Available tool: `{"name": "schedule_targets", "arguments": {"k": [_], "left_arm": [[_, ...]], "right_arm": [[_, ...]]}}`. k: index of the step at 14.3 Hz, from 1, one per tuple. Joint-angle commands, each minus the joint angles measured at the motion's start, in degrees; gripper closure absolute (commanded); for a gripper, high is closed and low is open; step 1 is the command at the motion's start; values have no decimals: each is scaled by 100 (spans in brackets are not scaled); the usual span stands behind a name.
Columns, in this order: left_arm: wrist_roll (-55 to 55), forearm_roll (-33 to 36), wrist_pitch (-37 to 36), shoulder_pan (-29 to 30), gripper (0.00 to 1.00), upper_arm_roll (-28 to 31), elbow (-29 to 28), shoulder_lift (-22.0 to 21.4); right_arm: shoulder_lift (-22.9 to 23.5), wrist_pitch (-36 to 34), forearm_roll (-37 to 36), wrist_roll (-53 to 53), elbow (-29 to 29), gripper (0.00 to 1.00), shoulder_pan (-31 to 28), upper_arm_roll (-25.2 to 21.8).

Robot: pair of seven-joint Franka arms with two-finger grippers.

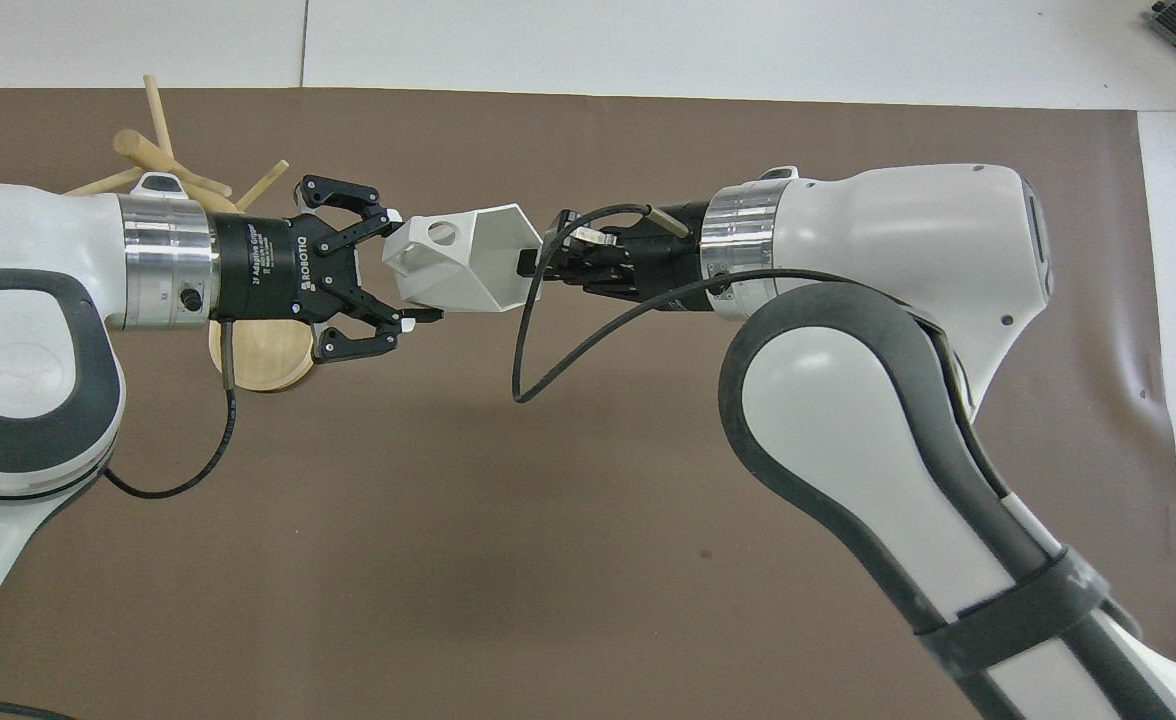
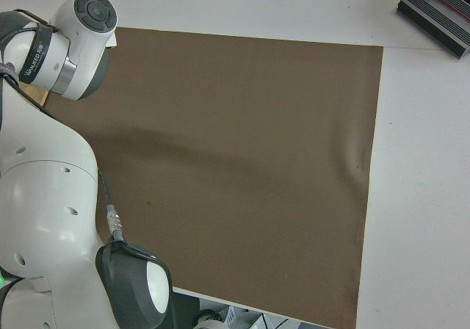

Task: Hang cup on rack
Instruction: 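Close the left gripper on the mug held by the right gripper, then open the right gripper and withdraw it while the left gripper holds the mug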

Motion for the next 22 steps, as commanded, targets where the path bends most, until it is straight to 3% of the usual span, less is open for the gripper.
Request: {"name": "schedule_targets", "arguments": {"k": [1,2,5,9,10,11,14,17,19,22], "left_arm": [[348,7,-72,-87,99,55,24,24],[375,7,-81,-69,100,47,6,15],[551,7,-81,-60,100,47,6,-2],[446,-2,-204,-25,100,47,-20,-29],[315,-2,-195,-42,100,55,-29,-29],[114,-2,-195,-43,100,56,-29,-29],[-117,7,-248,-16,100,82,-135,-64],[-397,375,-204,-16,100,73,-117,-64],[-669,464,-195,-8,100,108,-100,-81],[-1660,745,-213,159,100,117,-117,-134]], "right_arm": [[-82,-7,107,83,-56,100,-49,116],[-73,-7,107,83,-56,100,-58,116],[-82,-33,116,83,-47,68,-67,107],[-117,-94,63,83,-47,47,-102,72],[-143,-103,63,83,-65,30,-119,64],[-161,-121,63,83,-65,0,-137,46],[-362,-444,63,83,-91,0,-224,-164],[-766,-1313,-50,74,-82,0,-233,-962],[-951,-2051,-1099,-4,31,0,-225,-1472],[-1057,-2756,-2701,-31,207,0,-225,-1694]]}}
